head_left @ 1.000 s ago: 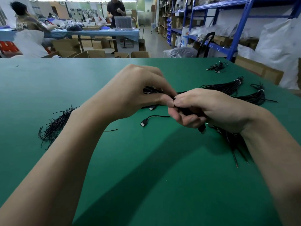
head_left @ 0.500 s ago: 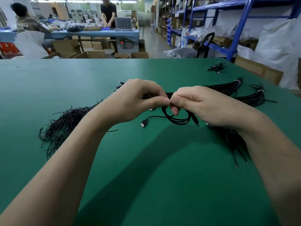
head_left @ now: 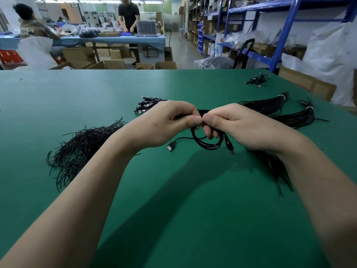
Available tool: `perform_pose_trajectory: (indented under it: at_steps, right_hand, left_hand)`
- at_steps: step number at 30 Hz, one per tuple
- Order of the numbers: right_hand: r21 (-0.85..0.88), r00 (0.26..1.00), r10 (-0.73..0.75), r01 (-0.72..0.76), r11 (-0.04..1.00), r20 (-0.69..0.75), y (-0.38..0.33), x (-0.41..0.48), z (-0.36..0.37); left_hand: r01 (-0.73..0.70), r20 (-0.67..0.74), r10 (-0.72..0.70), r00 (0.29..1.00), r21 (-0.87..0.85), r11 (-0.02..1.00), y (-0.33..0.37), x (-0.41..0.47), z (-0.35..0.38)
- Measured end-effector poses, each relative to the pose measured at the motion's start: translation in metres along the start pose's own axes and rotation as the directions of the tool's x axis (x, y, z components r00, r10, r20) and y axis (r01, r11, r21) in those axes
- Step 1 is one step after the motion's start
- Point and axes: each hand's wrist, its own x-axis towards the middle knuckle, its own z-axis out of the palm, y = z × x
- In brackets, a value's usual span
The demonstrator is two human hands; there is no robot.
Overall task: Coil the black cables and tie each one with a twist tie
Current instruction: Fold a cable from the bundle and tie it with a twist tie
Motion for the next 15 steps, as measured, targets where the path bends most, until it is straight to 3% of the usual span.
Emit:
perform_pose_trajectory:
  at_steps: [2,4,6,8,10,12,15]
  right_hand:
    - [-0.003,0.997,0.047,-0.048,0.999,-0.063,0.002,0.002,0.001]
    - [-0.075,0.975,0.065,-0.082,0.994,-0.215,0.002,0.004,0.001]
    - [-0.115,0.894,0.054,-0.117,0.986,-0.444,0.003,0.005,-0.001]
    - [-0.022,0.816,0.098,-0.134,0.991,-0.570,0.001,0.004,-0.004]
    - [0.182,0.848,0.250,-0.184,0.966,-0.468,-0.002,0.004,-0.001]
    - [0.412,0.906,0.373,-0.268,0.871,-0.199,-0.006,0.007,0.011]
    - [0.774,0.953,0.288,-0.253,0.580,0.096,-0.011,0.013,0.030]
  left_hand:
    - [0.030,-0.037,-0.029,0.999,0.027,0.999,-0.002,0.001,0.003]
    - [0.064,-0.119,-0.057,0.991,0.053,0.997,-0.005,0.003,0.004]
    - [0.097,-0.257,-0.070,0.964,0.091,0.991,-0.006,0.005,0.004]
    - [0.139,-0.419,-0.073,0.905,0.127,0.982,-0.005,0.007,0.004]
    - [0.157,-0.550,-0.049,0.833,0.150,0.976,-0.002,0.008,0.006]
    - [0.143,-0.627,0.003,0.779,0.183,0.973,0.005,0.008,0.014]
    - [0.093,-0.642,0.120,0.757,0.288,0.953,0.018,0.007,0.036]
